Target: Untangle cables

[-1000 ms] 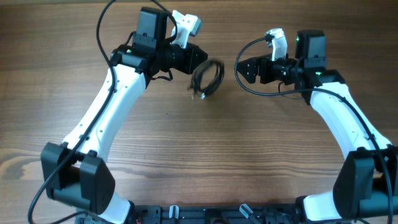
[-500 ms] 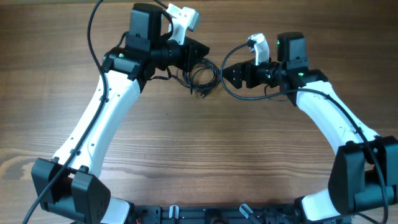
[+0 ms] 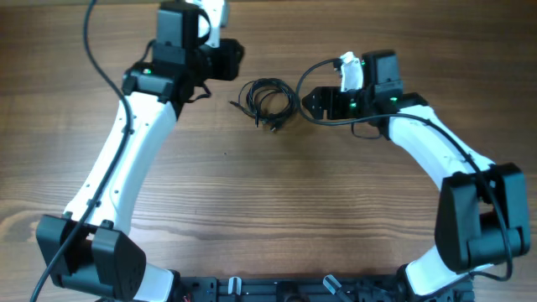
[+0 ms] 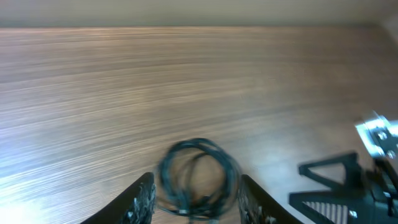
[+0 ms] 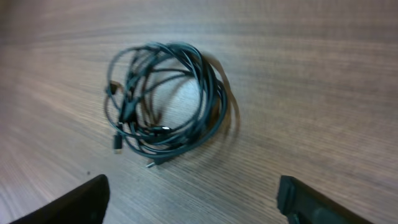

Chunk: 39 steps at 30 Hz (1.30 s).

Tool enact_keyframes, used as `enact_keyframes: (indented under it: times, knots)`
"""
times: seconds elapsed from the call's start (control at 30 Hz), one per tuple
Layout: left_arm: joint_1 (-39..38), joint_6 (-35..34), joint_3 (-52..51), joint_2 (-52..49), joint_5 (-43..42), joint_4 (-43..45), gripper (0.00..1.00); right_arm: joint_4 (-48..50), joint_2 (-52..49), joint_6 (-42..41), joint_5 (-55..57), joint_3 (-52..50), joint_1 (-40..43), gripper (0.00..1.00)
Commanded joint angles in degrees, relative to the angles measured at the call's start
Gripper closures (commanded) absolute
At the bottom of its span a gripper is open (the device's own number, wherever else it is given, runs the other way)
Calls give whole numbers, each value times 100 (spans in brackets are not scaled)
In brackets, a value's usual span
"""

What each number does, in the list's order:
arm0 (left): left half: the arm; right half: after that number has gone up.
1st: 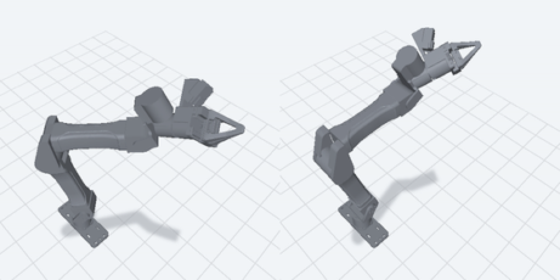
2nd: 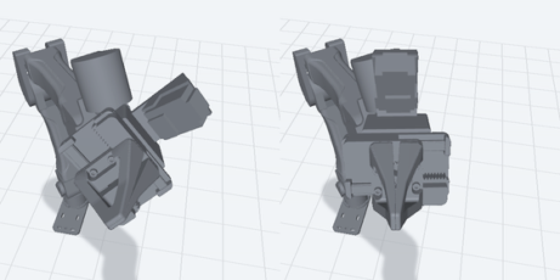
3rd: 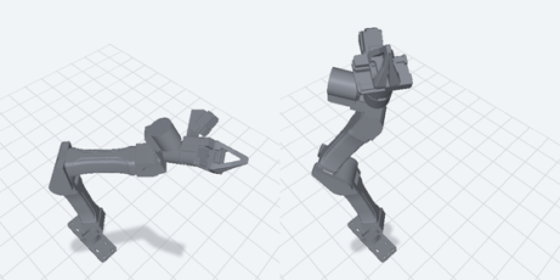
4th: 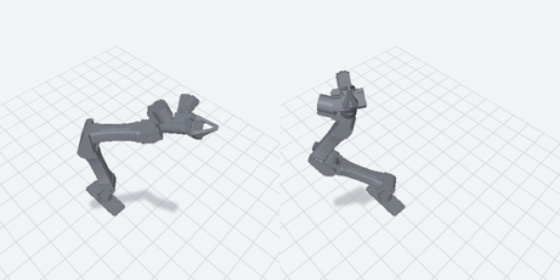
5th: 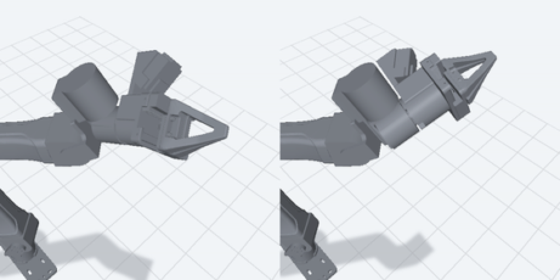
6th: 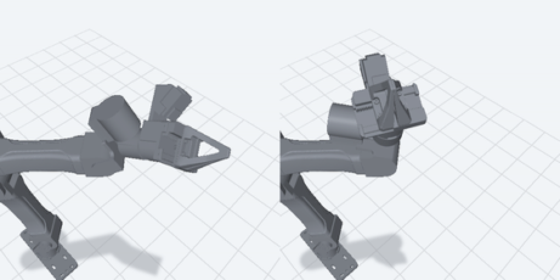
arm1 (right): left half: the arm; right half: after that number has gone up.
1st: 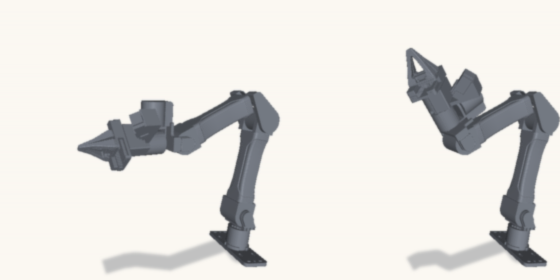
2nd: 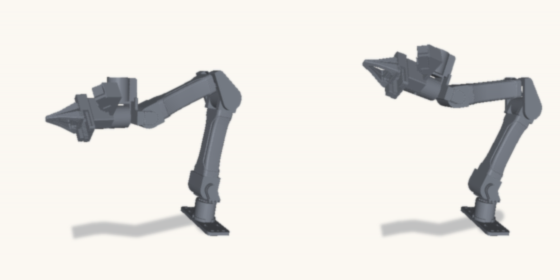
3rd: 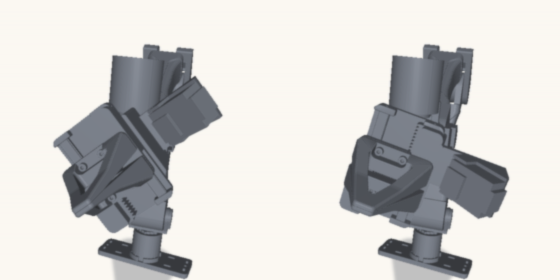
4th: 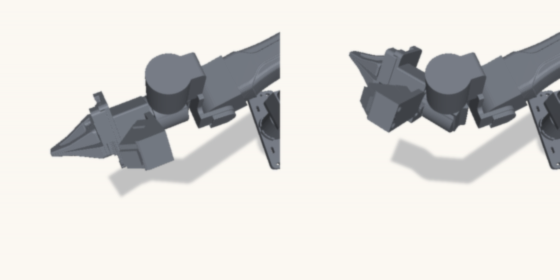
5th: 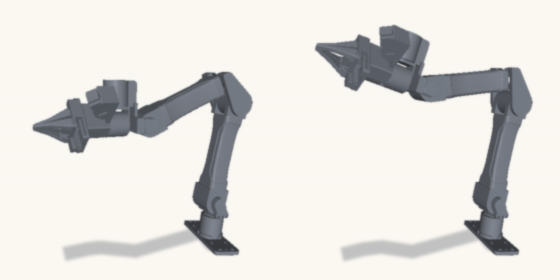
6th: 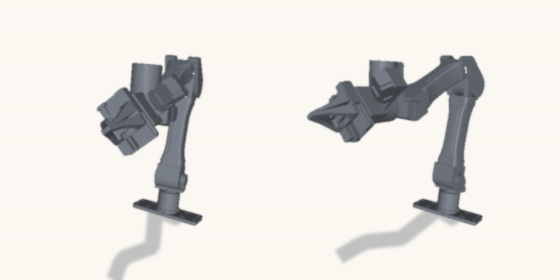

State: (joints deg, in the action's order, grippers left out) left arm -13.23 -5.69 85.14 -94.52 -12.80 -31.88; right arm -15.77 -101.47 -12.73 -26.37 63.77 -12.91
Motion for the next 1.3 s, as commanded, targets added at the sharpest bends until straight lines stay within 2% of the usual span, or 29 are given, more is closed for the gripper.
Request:
enact_keyframes:
  times: [0.0,0.07,0.17,0.5,0.73,0.97,1.17,1.27]
  knots:
    - [219,-81,81,109,240,-107,56,125,-177,-284,409,-35,-337,16]
    - [258,-81,81,109,240,-162,55,188,-216,-407,433,-35,-490,16]
    - [264,-83,81,109,240,-201,55,177,-275,-726,837,-35,-717,22]
    - [264,-125,81,109,240,-264,54,-92,-409,-1602,2323,-35,-1239,23]
    - [264,-125,81,109,240,-267,53,-74,-466,-2240,2708,-35,-1388,23]
    - [264,-125,81,109,240,-269,53,31,-772,-2479,2728,-35,-1392,29]
    - [264,-122,81,109,240,-352,52,439,-1093,-2315,2092,-9,-1392,29]
    - [264,-122,81,109,240,-396,51,507,-1141,-2170,1893,79,-1392,33]
